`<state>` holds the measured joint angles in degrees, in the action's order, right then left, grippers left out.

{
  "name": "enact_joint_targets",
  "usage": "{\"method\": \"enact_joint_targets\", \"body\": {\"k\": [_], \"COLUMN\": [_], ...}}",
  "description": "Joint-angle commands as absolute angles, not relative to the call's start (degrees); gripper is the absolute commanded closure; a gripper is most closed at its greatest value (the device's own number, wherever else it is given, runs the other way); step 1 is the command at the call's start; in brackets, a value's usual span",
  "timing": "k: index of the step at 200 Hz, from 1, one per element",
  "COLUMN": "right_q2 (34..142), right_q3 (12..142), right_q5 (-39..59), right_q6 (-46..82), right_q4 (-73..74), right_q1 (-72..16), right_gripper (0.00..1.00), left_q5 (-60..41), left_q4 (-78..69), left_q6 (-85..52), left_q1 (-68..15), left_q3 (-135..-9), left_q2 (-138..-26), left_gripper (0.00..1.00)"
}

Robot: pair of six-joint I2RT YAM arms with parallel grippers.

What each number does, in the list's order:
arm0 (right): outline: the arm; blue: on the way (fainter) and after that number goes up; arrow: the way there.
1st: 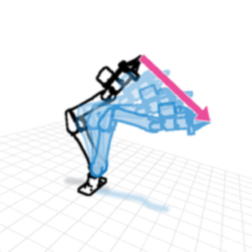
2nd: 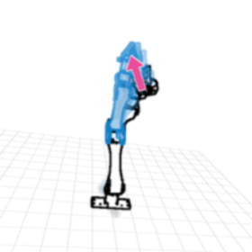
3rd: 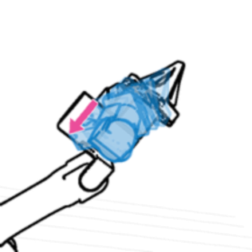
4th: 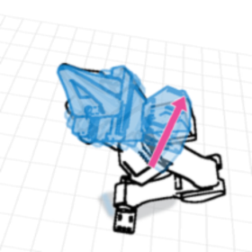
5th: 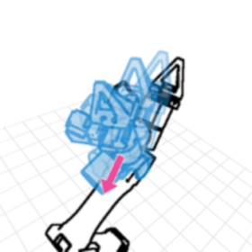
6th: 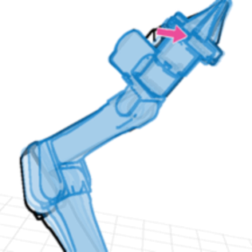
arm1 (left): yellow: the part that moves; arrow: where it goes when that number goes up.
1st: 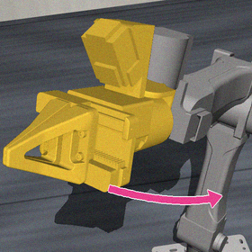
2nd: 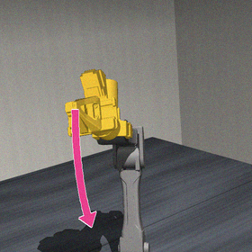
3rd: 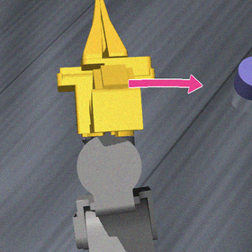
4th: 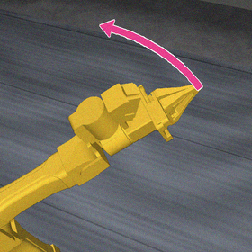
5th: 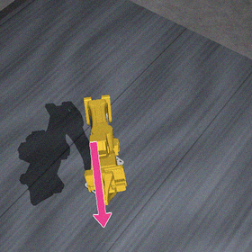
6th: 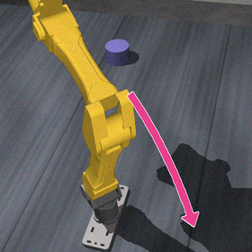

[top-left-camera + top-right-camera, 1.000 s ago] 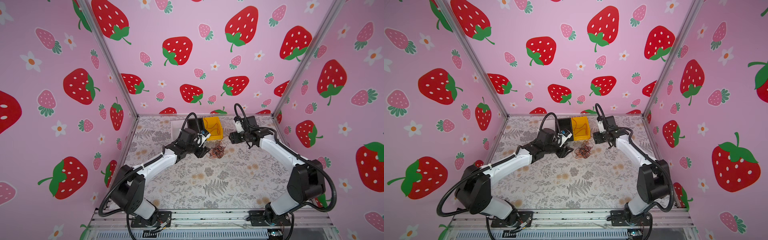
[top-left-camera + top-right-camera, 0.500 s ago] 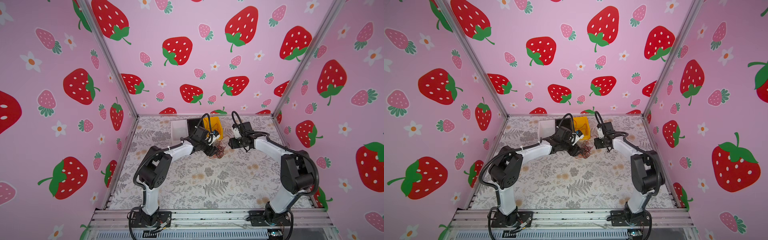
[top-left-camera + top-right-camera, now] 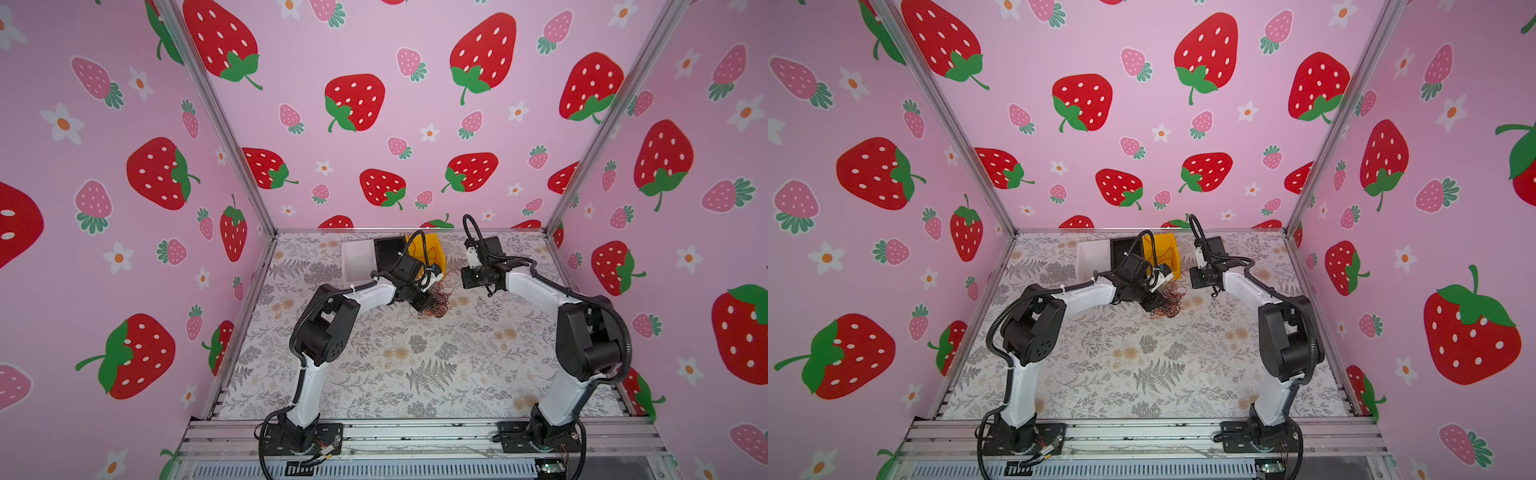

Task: Untangle the cables
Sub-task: 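Hold the pile with the left gripper while right grasps another red wire, then pull the red wire away from the tangle with the right gripper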

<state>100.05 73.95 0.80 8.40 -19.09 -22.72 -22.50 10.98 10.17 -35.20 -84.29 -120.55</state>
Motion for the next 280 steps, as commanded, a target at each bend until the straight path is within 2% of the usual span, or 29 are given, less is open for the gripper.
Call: {"method": "enact_joint_targets", "body": {"k": [1,22,29,105,176,212,238,250,280], "right_q2": [93.1,88.7,87.5,79.9,80.8,80.8,81.1,81.2,81.5], "right_q3": [74.6,75.3,75.5,80.2,82.1,79.3,78.3,77.7,75.5], "right_q5": [-4.3,-5.2,-5.0,-1.9,-3.0,4.5,0.6,-0.4,2.4], "right_q6": [6.0,5.4,5.4,2.9,0.8,0.9,1.7,2.1,3.9], "right_q4": [-21.6,-23.3,-23.7,-28.5,-32.0,-31.0,-32.4,-32.5,-30.5], "right_q1": [-21.7,-20.0,-19.0,-11.1,-6.4,-7.2,-7.4,-6.0,-0.7], "right_gripper": [1.0,1.0,1.0,1.0,1.0,1.0,1.0,1.0,1.0], "left_q5": [-22.3,-21.8,-21.9,-18.0,-14.2,-16.4,-13.9,-10.7,-10.4], "left_q4": [11.6,11.4,11.7,11.8,14.1,11.4,13.1,13.9,14.1], "left_q6": [12.6,13.5,14.0,16.3,14.7,16.2,16.6,16.1,13.2], "left_q1": [-35.1,-34.9,-34.8,-33.7,-28.1,-27.9,-27.9,-27.2,-22.8], "left_q3": [-81.8,-79.5,-78.7,-65.9,-60.0,-56.4,-57.1,-57.0,-55.6], "left_q2": [-117.1,-114.1,-112.9,-97.8,-93.2,-89.6,-89.6,-89.6,-88.6], "left_gripper": [0.86,0.93,1.0,1.0,1.0,1.0,1.0,1.0,1.0]}}
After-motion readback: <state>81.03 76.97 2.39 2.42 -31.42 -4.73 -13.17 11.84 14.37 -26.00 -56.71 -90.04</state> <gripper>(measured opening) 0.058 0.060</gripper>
